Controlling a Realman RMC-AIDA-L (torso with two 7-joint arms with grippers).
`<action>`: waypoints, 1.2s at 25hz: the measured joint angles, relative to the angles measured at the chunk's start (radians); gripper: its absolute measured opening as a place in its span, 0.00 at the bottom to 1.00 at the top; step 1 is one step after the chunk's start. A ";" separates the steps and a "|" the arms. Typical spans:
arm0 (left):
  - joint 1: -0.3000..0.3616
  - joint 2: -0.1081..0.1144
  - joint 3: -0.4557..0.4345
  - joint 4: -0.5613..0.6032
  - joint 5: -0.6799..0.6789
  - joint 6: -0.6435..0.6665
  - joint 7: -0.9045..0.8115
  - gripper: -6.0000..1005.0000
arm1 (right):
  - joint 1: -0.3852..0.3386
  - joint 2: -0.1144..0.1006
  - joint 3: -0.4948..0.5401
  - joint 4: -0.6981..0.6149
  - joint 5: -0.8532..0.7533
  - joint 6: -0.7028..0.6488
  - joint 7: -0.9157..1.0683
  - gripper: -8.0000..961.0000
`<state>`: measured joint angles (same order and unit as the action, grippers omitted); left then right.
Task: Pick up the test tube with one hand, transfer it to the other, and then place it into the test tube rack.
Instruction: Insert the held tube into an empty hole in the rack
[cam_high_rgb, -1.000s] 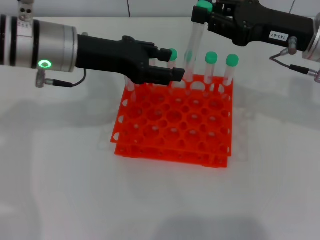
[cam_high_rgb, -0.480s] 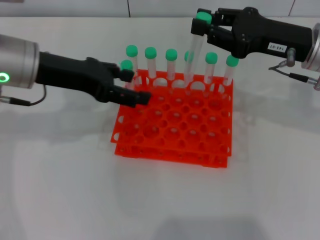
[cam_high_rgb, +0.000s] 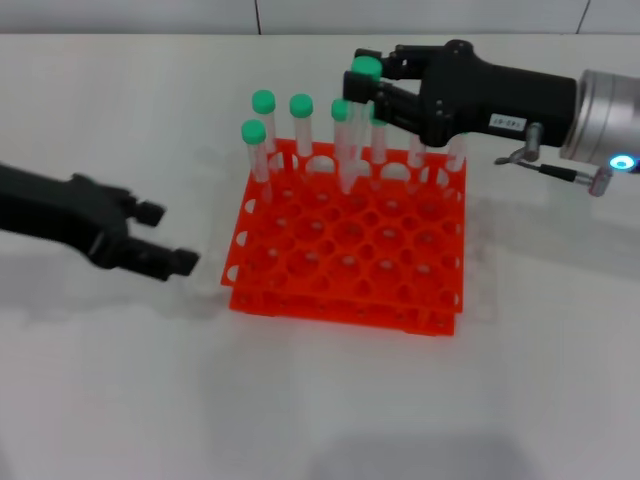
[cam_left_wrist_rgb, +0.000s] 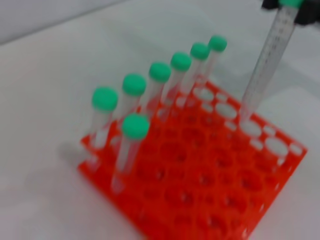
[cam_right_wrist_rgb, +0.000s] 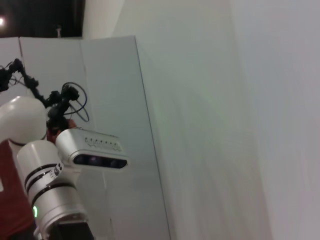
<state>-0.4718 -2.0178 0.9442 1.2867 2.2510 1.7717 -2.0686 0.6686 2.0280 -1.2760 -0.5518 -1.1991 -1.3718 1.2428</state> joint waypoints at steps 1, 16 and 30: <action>0.012 0.007 -0.003 0.011 0.009 0.005 0.003 0.88 | 0.000 0.000 -0.022 -0.001 0.014 0.009 -0.006 0.28; 0.083 0.054 -0.085 0.044 0.049 0.048 0.163 0.88 | 0.010 0.000 -0.319 -0.063 0.227 0.211 -0.100 0.28; 0.092 0.047 -0.088 0.045 0.086 0.061 0.199 0.88 | 0.023 0.000 -0.458 -0.108 0.335 0.382 -0.197 0.28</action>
<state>-0.3803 -1.9705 0.8566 1.3316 2.3373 1.8322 -1.8691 0.6915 2.0279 -1.7337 -0.6596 -0.8644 -0.9903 1.0459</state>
